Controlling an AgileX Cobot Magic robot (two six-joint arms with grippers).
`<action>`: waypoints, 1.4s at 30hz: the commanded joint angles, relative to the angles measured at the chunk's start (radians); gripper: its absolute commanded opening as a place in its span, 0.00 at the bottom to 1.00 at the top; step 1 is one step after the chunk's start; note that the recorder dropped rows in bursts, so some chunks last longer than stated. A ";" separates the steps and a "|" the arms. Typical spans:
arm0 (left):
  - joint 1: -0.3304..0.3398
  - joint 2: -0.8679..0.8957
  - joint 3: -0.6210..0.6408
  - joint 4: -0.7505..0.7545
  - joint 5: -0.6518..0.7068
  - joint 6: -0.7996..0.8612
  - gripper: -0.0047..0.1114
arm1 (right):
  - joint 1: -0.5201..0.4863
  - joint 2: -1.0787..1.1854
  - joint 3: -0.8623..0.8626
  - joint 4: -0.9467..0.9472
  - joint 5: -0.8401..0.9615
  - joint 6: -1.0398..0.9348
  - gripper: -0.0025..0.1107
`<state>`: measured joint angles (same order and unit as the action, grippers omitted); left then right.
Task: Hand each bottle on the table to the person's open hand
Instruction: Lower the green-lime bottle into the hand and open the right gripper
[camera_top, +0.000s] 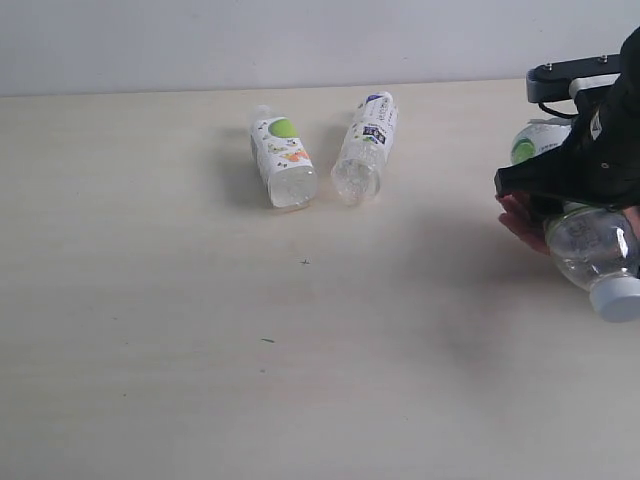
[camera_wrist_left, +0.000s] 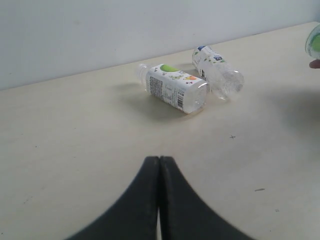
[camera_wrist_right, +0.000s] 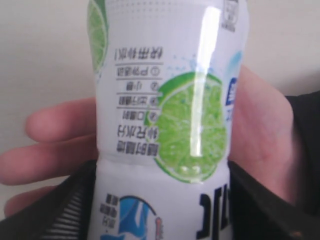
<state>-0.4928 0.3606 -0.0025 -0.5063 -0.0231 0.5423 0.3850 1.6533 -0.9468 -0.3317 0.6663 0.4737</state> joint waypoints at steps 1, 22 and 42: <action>0.005 -0.007 0.002 -0.003 -0.001 -0.001 0.04 | -0.003 0.000 0.005 -0.010 -0.008 0.001 0.66; 0.005 -0.007 0.002 -0.003 -0.001 -0.001 0.04 | -0.001 -0.002 -0.010 -0.026 -0.063 0.000 0.05; 0.005 -0.007 0.002 -0.003 -0.001 -0.001 0.04 | -0.001 0.077 -0.269 0.045 0.186 -0.083 0.05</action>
<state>-0.4928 0.3606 -0.0025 -0.5063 -0.0231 0.5423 0.3843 1.7118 -1.2049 -0.2903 0.8681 0.3986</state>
